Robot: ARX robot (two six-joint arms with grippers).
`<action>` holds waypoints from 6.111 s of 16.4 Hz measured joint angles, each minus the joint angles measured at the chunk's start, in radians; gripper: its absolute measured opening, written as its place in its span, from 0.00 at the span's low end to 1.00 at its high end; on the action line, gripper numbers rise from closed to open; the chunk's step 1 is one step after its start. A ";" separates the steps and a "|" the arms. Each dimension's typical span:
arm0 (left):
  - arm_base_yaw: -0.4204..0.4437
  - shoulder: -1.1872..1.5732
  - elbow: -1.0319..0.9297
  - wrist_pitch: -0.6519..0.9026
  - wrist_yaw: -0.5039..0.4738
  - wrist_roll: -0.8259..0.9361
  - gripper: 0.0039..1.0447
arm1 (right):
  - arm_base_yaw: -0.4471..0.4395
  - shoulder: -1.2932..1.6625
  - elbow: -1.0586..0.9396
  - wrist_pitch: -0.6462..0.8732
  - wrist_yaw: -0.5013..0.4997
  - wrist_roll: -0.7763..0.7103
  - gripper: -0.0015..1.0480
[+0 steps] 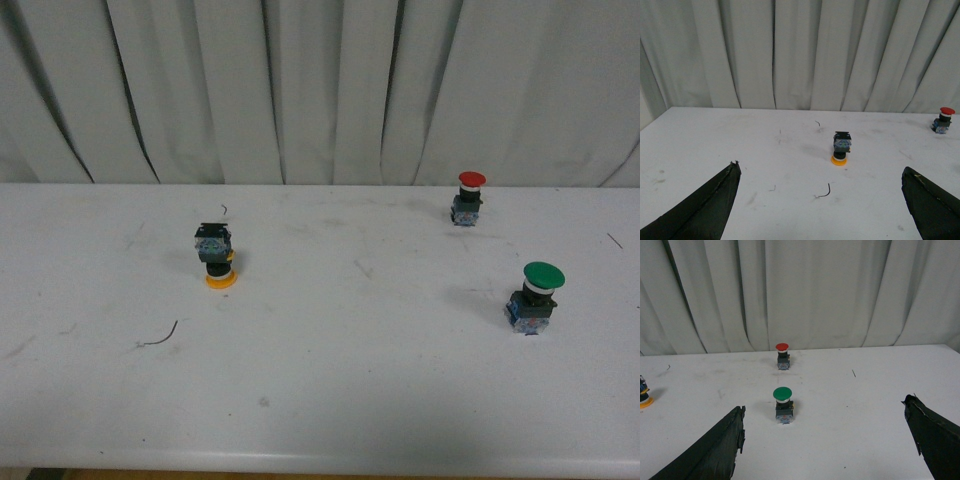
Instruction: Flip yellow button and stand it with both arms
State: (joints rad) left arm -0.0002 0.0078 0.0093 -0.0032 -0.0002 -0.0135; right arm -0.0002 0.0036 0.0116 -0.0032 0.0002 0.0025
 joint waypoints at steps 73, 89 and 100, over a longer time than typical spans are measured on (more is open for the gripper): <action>-0.344 1.356 0.693 0.282 0.029 -0.109 0.33 | 0.000 0.000 0.000 0.000 0.000 0.000 0.94; -0.321 1.537 0.398 1.286 0.394 -0.931 0.33 | 0.000 0.000 0.000 0.000 0.000 0.000 0.94; -0.361 1.534 0.394 1.272 0.376 -0.945 0.33 | -0.049 0.034 -0.005 0.158 -0.115 -0.040 0.94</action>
State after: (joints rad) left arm -0.3614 1.5417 0.4038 1.2690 0.3759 -0.9588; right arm -0.0490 0.0376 0.0071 0.1551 -0.1150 -0.0376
